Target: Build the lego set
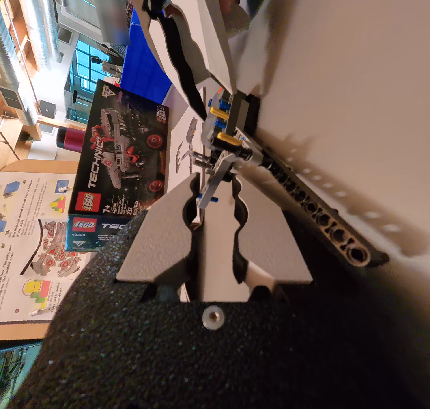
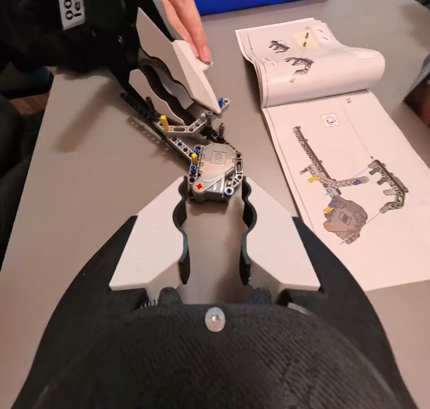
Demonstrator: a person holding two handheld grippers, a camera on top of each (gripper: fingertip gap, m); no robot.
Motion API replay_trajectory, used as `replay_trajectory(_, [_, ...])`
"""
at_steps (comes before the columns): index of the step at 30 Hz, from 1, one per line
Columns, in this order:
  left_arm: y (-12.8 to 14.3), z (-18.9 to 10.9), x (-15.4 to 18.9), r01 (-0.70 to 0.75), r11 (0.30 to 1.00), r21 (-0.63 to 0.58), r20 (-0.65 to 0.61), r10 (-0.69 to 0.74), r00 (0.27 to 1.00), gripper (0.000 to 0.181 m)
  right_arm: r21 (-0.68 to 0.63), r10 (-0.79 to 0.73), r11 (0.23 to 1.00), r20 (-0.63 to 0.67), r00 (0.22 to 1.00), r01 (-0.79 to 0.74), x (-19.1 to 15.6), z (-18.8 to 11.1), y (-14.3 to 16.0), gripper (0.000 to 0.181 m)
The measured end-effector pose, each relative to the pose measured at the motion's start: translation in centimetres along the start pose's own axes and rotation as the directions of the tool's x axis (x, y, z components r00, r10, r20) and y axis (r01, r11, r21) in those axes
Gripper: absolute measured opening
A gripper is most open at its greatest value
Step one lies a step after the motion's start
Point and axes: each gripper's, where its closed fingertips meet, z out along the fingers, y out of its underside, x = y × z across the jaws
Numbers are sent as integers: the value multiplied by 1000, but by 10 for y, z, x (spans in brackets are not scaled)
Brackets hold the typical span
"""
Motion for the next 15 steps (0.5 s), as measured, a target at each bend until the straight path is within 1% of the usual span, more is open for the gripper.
replay_trajectory(2, [-3,-2,-1,17,999,28,0,-17,1000,28,-29,-9,1000,-8,1000,9,0,2,4,44])
replay_trajectory(4, [-7,-5,-3,42,997,62,-2,-42,999,31,-99,-43,994,-21,999,41,0,8,14,44])
replay_trajectory(6, [-12,-10,-7,62,992,110,-8,-62,998,37,-161,-82,984,-30,996,76,-1,13,22,44])
replay_trajectory(9, [-9,-21,-19,65,991,115,17,-67,998,45,-142,-115,984,-24,993,111,-3,13,18,44])
replay_trajectory(11, [-3,-28,-30,88,990,113,53,-94,994,48,-135,-108,985,-31,994,102,-1,13,17,44])
replay_trajectory(13, [5,-35,-45,118,988,100,122,-130,984,46,-142,-134,982,-41,990,127,1,13,18,44])
replay_trajectory(14, [11,-38,-52,132,987,89,158,-145,977,45,-147,-156,978,-53,986,147,2,13,19,44])
replay_trajectory(15, [17,-40,-60,151,986,74,208,-164,964,39,-141,-168,977,-55,984,159,2,13,18,44])
